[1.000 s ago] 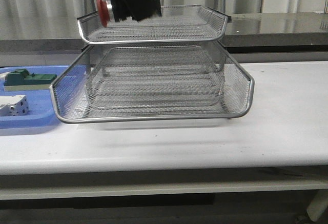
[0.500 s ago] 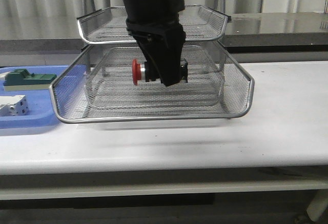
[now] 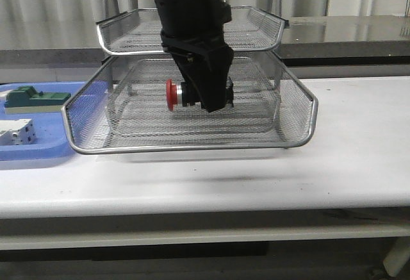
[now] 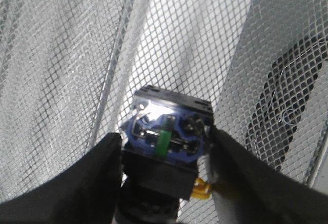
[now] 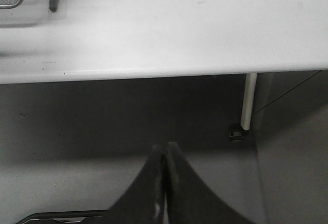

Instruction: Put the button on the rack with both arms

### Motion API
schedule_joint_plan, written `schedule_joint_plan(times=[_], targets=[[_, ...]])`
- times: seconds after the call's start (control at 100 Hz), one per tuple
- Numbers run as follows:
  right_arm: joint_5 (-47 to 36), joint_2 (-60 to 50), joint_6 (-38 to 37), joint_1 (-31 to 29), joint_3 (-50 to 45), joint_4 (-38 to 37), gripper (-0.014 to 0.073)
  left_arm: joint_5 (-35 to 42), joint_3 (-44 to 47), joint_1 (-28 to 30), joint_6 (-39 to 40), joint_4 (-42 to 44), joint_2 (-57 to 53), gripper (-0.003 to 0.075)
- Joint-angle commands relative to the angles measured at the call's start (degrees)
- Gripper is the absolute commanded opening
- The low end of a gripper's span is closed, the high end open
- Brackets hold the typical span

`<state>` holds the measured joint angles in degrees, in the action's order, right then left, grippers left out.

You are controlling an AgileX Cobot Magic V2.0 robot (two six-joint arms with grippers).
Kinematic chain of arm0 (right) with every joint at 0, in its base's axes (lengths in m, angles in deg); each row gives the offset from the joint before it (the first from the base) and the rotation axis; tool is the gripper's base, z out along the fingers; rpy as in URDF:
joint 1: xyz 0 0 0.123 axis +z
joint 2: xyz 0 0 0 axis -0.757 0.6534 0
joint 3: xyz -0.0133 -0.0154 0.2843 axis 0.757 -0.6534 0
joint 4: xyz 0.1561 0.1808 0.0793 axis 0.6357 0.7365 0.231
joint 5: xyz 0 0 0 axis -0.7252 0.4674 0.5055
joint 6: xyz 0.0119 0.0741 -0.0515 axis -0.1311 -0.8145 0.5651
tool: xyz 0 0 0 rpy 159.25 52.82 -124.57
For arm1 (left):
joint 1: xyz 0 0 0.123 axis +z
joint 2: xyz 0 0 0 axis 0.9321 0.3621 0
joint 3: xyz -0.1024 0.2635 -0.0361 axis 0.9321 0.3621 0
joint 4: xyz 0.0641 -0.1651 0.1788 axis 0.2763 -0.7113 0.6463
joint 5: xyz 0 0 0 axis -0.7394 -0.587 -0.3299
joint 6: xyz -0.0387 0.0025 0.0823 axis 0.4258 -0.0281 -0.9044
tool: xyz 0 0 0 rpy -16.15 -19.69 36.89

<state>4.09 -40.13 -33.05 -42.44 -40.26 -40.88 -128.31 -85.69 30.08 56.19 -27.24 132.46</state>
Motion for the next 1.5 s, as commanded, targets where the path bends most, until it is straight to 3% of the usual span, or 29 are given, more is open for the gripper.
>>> schedule_joint_plan(times=[0.0,0.1,0.49,0.75,1.23,1.49], targets=[[-2.85,-0.07,0.09,0.18,1.79,-1.37,-0.0071,1.22,-1.4,-0.29,0.03,-0.46,-3.28,0.0455],[-2.85,-0.07,0.09,0.18,1.79,-1.37,-0.0071,1.22,-1.4,-0.29,0.03,-0.46,-3.28,0.049],[-2.85,-0.07,0.09,0.18,1.79,-1.37,-0.0071,-2.32,-4.03,-0.29,0.83,-1.0,-4.75,0.0488],[-2.85,-0.07,0.09,0.18,1.79,-1.37,-0.0071,-8.21,-5.14,1.52,7.58,-0.32,-10.7,0.0487],[-2.85,-0.07,0.09,0.18,1.79,-1.37,-0.0071,-8.21,-2.93,17.59,12.44,-0.99,-22.55,0.0485],[-2.85,-0.07,0.09,0.18,1.79,-1.37,-0.0071,-3.07,10.51,25.93,12.62,-2.55,-32.91,0.0484]])
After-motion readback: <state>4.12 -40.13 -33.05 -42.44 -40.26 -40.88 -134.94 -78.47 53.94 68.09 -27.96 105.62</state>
